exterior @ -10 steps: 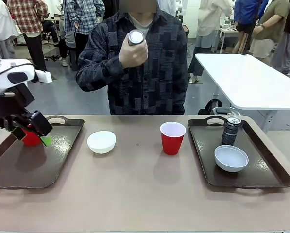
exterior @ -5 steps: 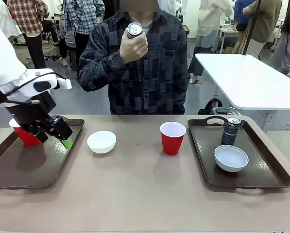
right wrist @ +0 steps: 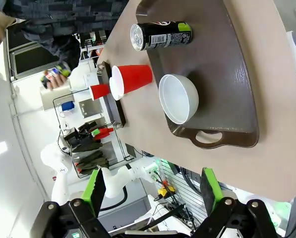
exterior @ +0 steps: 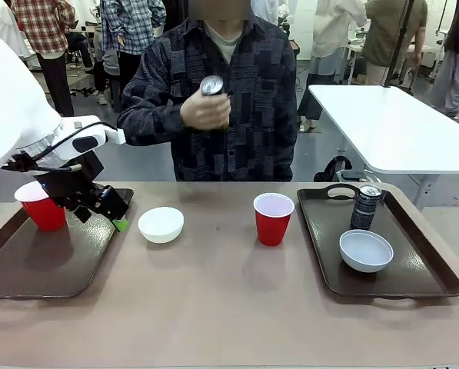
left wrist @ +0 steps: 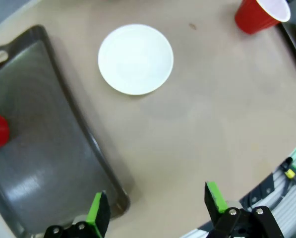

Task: Prepare tableware on both trays.
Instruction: Pick up a Picnic Bowl from the table and place it on a Handle tray.

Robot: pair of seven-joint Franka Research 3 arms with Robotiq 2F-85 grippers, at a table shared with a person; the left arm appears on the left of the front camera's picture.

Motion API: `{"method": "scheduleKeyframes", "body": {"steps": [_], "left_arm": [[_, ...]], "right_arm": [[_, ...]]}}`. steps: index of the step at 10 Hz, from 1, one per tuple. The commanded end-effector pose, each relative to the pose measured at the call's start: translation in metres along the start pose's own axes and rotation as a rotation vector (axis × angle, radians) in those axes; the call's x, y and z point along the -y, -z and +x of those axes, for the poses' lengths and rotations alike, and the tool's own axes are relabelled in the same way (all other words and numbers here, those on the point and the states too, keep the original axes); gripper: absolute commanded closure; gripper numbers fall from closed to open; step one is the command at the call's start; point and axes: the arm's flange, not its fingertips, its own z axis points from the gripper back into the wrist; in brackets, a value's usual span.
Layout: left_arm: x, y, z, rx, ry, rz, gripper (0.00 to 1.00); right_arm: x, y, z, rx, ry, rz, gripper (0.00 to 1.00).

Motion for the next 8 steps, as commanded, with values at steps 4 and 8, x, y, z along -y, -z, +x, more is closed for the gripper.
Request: {"method": "scheduleKeyframes", "body": {"steps": [4, 8], "left_arm": [[-0.036, -0.035, -0.036, -0.027, 0.049, -0.015, 0.00], [-0.075, -0.103, -0.100, -0.068, 0.086, -0.064, 0.00]], "right_arm": [[0.000, 0.001, -0.003, 0.001, -0.002, 0.005, 0.00], [0.000, 0.001, -0.003, 0.001, -0.002, 0.005, 0.00]]}}
